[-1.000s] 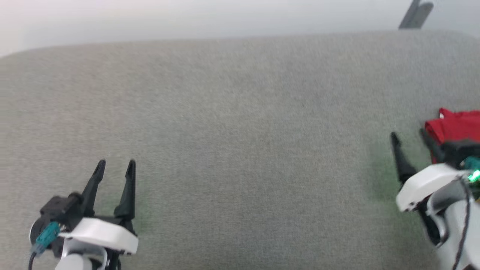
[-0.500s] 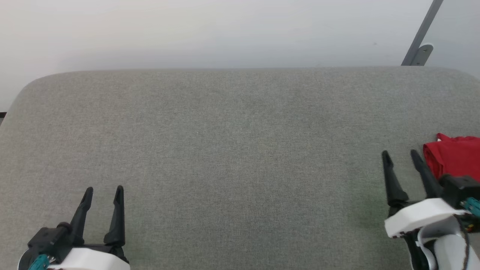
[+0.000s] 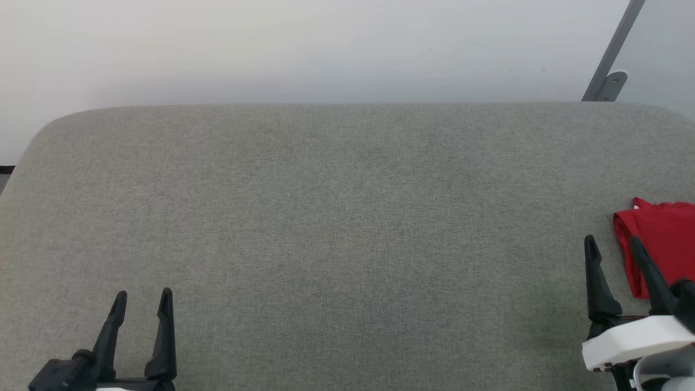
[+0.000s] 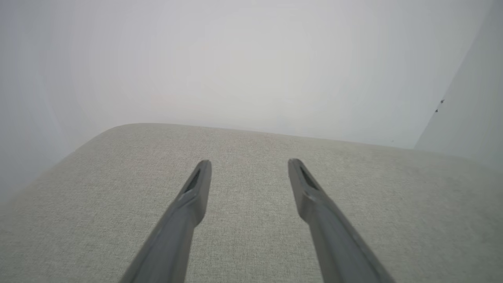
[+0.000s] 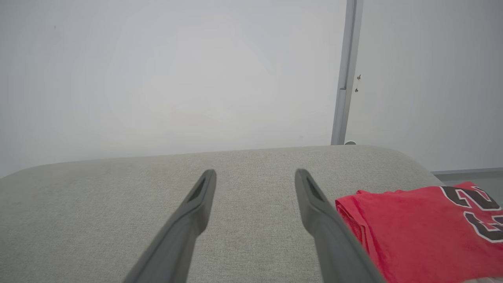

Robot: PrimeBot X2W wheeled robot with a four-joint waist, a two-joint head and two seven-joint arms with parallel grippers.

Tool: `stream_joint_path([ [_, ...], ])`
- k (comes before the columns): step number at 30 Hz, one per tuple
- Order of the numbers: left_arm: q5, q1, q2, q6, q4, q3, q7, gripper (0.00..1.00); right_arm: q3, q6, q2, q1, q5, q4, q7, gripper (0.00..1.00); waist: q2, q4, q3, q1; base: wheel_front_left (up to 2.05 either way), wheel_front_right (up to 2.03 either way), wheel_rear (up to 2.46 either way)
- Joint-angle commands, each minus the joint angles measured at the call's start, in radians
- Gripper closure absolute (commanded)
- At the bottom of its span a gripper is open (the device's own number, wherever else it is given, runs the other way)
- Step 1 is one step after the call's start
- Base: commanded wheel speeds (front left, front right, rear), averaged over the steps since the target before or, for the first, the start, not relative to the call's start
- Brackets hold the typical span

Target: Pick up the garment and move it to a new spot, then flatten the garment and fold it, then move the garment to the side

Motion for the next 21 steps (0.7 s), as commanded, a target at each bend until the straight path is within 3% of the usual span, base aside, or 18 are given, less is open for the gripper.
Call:
stream_joint_path([
  [1,0.0,0.011,-0.003,0.001,-0.004,0.003,-0.005,0.0,-0.006,-0.001,0.013,0.018,-0.009,-0.024,0.009,0.0,-0.0001,0.001,-0.002,0.0,0.0,0.0,0.0],
  [20,0.01,0.008,-0.008,0.001,0.006,-0.007,-0.005,0.0,-0.005,-0.001,0.031,0.054,-0.009,-0.077,0.045,0.0,-0.0001,0.002,-0.029,0.0,0.0,0.0,0.0],
  [21,0.011,0.008,-0.009,0.001,0.005,-0.008,-0.005,1.0,-0.003,-0.001,0.032,0.056,-0.009,-0.077,0.046,1.0,-0.0001,0.002,-0.03,0.0,0.0,0.0,0.0],
])
